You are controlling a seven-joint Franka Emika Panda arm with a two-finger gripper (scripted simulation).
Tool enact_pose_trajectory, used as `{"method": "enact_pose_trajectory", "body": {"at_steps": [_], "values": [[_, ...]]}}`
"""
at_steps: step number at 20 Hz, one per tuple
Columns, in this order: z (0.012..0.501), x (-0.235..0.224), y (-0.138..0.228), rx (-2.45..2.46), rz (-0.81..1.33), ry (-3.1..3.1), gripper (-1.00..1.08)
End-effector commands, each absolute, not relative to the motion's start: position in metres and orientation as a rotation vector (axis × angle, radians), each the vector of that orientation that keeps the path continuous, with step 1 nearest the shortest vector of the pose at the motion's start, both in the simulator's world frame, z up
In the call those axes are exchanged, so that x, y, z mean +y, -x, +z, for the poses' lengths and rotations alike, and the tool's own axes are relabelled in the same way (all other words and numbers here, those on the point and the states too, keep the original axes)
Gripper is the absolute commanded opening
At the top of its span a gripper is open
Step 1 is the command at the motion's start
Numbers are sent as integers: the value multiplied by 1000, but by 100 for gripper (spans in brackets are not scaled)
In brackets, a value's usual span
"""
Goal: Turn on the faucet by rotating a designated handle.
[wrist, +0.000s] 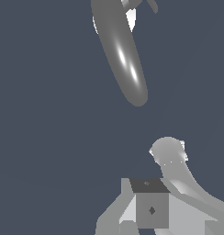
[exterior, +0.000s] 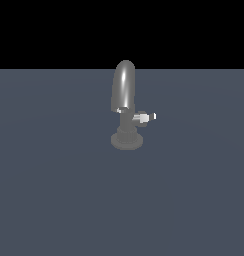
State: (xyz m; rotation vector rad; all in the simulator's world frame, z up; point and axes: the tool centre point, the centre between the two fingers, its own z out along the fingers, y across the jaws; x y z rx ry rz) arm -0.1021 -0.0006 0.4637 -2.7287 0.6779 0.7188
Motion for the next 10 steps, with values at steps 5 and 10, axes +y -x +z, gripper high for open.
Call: {"method": "enact_pose_trajectory", "body": {"at_steps": [5,10], "values": [[448,-8,69,805,859,2600,-100],[432,-15,45,900,964,2489,-100]]}}
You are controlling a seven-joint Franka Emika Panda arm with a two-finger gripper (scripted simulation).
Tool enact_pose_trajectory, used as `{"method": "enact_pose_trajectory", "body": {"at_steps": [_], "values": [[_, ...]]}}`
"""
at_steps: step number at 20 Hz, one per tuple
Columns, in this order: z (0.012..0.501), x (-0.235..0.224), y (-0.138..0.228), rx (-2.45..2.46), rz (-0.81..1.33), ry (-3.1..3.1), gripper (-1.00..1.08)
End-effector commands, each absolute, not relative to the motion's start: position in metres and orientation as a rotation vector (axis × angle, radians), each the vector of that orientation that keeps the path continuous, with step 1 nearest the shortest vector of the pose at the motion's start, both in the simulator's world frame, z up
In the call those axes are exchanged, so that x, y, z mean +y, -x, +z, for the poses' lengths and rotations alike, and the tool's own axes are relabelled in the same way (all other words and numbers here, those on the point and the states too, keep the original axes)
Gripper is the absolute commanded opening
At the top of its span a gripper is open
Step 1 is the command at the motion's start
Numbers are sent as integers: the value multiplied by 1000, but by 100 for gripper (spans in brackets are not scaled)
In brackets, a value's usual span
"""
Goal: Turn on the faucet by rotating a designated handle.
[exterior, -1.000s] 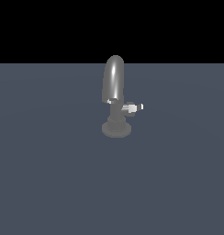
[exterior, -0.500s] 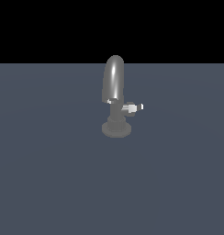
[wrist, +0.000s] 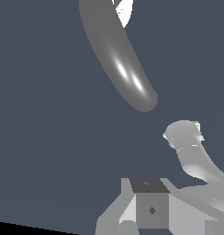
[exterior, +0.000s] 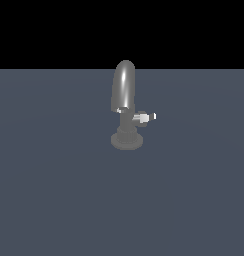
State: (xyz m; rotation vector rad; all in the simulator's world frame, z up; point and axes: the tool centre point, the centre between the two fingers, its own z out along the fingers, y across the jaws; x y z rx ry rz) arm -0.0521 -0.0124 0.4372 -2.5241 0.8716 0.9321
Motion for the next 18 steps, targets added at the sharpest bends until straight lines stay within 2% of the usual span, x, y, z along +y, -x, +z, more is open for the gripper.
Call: {"method": "enact_pose_trajectory", "body": {"at_steps": [1,18], "values": [[429,-16,40,919,985,2466,-100],[350,-53,-27,1224,1324,1982,-100]]}}
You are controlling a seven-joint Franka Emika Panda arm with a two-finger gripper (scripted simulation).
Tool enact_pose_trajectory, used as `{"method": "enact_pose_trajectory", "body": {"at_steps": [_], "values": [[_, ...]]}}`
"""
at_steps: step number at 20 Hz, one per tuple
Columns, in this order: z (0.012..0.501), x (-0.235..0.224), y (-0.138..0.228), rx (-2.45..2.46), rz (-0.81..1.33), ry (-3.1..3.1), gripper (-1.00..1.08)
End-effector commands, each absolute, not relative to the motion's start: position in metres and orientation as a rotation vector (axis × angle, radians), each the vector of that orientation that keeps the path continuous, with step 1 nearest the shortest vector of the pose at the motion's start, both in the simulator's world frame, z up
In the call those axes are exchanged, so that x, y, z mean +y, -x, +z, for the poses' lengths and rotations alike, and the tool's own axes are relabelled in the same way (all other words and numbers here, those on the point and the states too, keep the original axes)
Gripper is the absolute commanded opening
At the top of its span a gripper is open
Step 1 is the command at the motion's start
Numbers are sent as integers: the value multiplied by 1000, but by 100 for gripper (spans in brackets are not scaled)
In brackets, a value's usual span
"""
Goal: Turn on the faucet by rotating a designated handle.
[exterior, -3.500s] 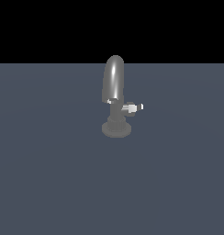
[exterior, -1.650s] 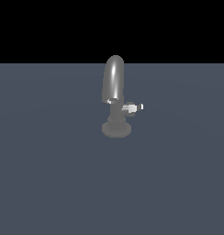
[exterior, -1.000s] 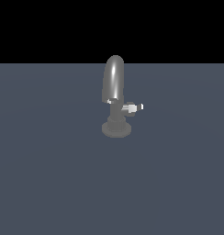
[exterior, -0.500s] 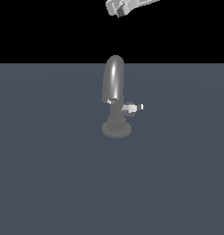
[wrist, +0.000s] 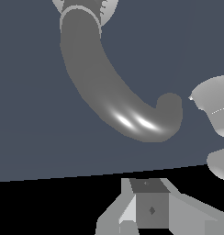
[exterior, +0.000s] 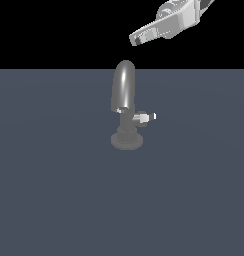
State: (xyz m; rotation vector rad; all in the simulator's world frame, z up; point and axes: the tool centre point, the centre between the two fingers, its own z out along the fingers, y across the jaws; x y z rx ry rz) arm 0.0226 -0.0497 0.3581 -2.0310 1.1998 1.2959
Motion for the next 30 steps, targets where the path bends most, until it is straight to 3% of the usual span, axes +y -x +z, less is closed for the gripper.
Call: {"method": "enact_pose_trajectory", "body": {"at_steps": [1,15,30], "values": [[345,-56,-30,1240,1342,1951,-100],[266,-85,-53,1426,1542,1513,-100],[183,-104,-45,1564,1679,1056,-100]]}}
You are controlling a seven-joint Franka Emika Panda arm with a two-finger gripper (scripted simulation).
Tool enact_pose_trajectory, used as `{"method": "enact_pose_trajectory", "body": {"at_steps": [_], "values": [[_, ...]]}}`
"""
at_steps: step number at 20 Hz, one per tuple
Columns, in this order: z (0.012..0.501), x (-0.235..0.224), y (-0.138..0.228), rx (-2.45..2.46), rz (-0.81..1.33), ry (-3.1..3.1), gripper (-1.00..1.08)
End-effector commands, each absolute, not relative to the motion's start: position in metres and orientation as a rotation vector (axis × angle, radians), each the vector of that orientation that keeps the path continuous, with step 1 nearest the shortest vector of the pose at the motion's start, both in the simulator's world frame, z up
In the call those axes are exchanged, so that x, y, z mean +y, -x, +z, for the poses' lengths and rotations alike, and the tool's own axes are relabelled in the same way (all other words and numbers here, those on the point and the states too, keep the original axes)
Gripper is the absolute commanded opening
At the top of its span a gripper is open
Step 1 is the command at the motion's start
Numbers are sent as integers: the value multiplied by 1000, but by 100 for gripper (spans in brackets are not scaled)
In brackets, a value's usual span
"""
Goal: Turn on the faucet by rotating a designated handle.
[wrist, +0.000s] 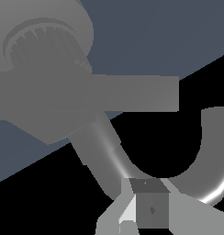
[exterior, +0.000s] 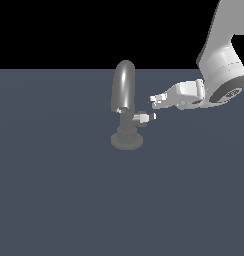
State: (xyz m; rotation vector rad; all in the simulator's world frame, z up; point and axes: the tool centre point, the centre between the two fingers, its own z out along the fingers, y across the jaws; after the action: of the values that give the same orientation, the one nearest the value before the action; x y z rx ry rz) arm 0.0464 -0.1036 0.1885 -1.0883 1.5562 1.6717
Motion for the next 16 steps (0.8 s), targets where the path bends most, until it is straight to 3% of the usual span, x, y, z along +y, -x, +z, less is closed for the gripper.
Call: {"method": "enact_pose_trajectory", "body": {"at_steps": [1,16], "values": [[181,-104,-45,1568,1682,1041,-100],[176,-104,-43,1573,1688,1015,-100]]}}
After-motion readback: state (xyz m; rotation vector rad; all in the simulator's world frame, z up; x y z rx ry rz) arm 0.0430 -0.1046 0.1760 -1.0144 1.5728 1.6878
